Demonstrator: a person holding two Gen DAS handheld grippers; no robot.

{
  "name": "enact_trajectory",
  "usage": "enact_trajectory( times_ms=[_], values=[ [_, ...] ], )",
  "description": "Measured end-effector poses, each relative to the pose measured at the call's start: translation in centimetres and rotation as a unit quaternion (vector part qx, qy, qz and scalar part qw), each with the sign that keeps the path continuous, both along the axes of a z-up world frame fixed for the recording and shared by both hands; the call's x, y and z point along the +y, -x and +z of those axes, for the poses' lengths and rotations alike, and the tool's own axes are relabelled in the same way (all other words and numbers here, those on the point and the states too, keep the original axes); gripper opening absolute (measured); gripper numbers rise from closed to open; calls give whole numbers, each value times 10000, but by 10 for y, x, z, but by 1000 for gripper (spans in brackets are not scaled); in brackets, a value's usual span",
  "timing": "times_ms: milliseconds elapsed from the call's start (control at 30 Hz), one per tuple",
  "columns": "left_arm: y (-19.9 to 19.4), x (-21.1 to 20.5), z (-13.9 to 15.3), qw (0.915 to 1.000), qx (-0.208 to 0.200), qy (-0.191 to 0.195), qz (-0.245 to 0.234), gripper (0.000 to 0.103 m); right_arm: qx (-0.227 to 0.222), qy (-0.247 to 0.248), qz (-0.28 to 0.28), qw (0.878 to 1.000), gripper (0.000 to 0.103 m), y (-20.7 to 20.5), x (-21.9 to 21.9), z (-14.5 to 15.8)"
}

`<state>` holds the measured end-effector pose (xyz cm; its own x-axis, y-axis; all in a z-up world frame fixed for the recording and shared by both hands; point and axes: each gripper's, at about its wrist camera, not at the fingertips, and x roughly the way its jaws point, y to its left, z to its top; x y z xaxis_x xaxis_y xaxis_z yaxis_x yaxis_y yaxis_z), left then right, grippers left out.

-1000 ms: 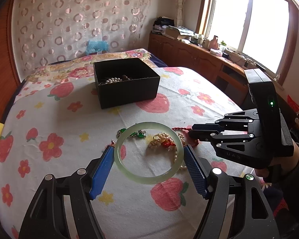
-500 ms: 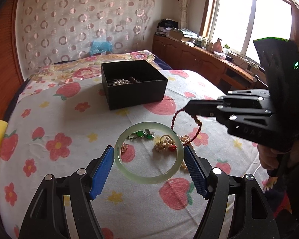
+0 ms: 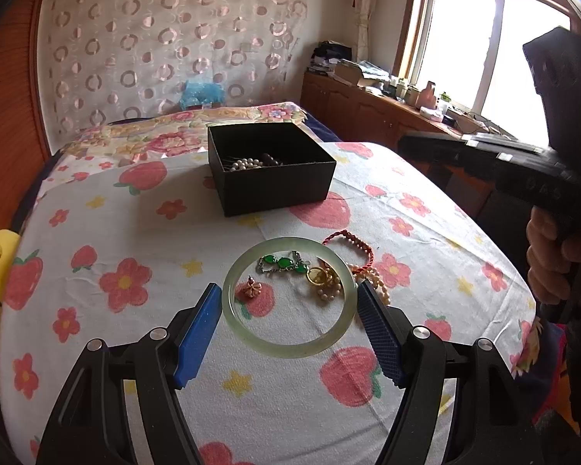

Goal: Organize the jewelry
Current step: 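Close the right gripper on the short pearl bracelet and lift it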

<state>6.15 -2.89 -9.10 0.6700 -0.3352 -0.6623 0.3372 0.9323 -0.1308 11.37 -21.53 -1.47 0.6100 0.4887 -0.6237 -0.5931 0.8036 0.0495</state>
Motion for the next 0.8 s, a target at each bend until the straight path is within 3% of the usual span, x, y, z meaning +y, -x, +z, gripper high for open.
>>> enact_trajectory(
  times_ms=[333,500,733,800],
  values=[
    [-1,-1,1,10000,26,-10,28,68,625,445,-143,9969,5,8,-3,-73],
    [0,-2,1,10000,18,-18,-1,68,834,513,-170,9951,20,11,-4,-92],
    [0,-3,-1,10000,33,-26,-28,68,870,859,-195,9923,16,7,3,-104],
    [0,-3,-1,10000,30,-22,-29,68,824,971,-227,9916,6,7,4,-104]
  ],
)
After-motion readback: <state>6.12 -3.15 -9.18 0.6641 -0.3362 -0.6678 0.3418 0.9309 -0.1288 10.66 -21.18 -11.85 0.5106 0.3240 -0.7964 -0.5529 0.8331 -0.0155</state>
